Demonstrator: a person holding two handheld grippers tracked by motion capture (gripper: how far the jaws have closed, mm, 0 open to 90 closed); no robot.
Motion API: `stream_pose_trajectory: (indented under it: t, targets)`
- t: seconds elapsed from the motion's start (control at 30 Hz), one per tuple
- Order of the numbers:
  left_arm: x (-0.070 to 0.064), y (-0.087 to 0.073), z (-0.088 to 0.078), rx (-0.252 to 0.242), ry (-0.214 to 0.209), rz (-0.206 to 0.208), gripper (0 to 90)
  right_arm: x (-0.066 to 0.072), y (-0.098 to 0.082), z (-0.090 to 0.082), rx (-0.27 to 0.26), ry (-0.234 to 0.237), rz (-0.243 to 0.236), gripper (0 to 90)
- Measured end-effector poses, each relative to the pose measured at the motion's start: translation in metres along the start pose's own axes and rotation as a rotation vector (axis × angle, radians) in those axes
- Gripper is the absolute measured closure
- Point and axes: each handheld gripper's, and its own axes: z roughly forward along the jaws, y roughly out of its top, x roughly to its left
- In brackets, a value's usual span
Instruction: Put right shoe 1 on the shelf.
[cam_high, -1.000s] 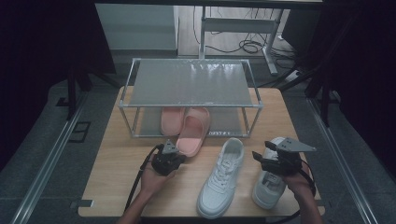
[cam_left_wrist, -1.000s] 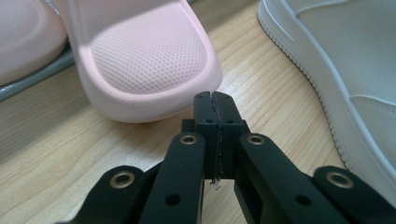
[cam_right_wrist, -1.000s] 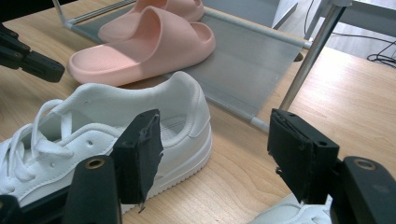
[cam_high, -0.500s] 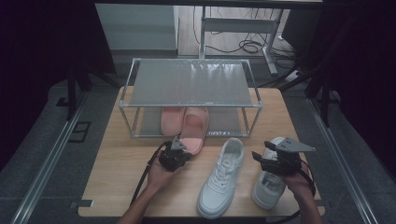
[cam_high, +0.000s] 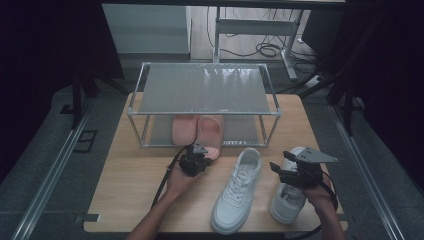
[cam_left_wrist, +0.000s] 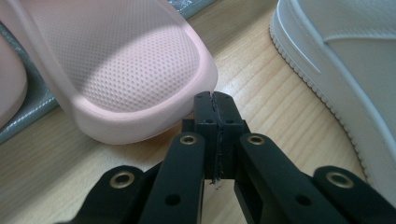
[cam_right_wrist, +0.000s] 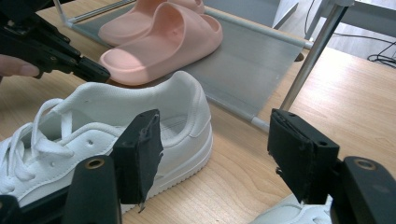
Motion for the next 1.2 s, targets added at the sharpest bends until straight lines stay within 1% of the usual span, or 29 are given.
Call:
stream_pose_trajectory:
  t: [0.37,0.43,0.47,0.7,0.73,0.9,0.97,1.0,1.07,1.1,1.13,1.17,1.2]
  targets:
    - [0.006,0.006,0.006,0.004,0.015,-0.015,90.0,0.0,0.0,-0.001,-0.002,0.0,-0.001,35.3]
    - [0.008,0.009,0.009,0.006,0.017,-0.02,90.0,0.0,0.0,0.0,-0.002,0.001,-0.001,35.3]
    - [0.01,0.01,0.011,0.002,0.017,-0.033,90.0,0.0,0.0,0.0,-0.001,0.0,-0.001,35.3]
    - [0.018,0.012,0.014,-0.002,0.03,-0.051,90.0,-0.001,0.0,-0.001,-0.005,0.0,0.001,35.3]
    - [0.019,0.013,0.015,-0.007,0.034,-0.06,90.0,-0.001,0.0,-0.001,-0.002,-0.001,0.002,35.3]
    - [0.022,0.017,0.018,-0.001,0.045,-0.06,90.0,-0.001,0.0,-0.001,-0.003,0.001,0.0,35.3]
    - [0.024,0.019,0.021,-0.001,0.048,-0.068,90.0,-0.001,0.0,-0.001,-0.003,0.0,0.0,35.3]
    - [0.027,0.021,0.023,0.001,0.044,-0.061,90.0,-0.001,0.0,-0.001,-0.006,0.0,0.002,35.3]
    - [0.028,0.022,0.024,-0.005,0.045,-0.067,90.0,-0.001,0.0,-0.001,-0.005,-0.001,0.002,35.3]
    - [0.03,0.022,0.025,-0.011,0.037,-0.086,90.0,-0.002,0.0,-0.001,-0.003,-0.002,0.004,35.4]
    - [0.03,0.022,0.025,-0.011,0.037,-0.086,90.0,-0.002,0.0,-0.001,-0.002,-0.002,0.004,35.3]
    - [0.032,0.021,0.026,-0.018,0.028,-0.098,90.0,-0.002,0.0,-0.001,-0.002,-0.001,0.002,35.3]
    - [0.033,0.021,0.026,-0.02,0.03,-0.108,90.0,-0.001,0.0,-0.001,-0.002,0.0,0.001,35.3]
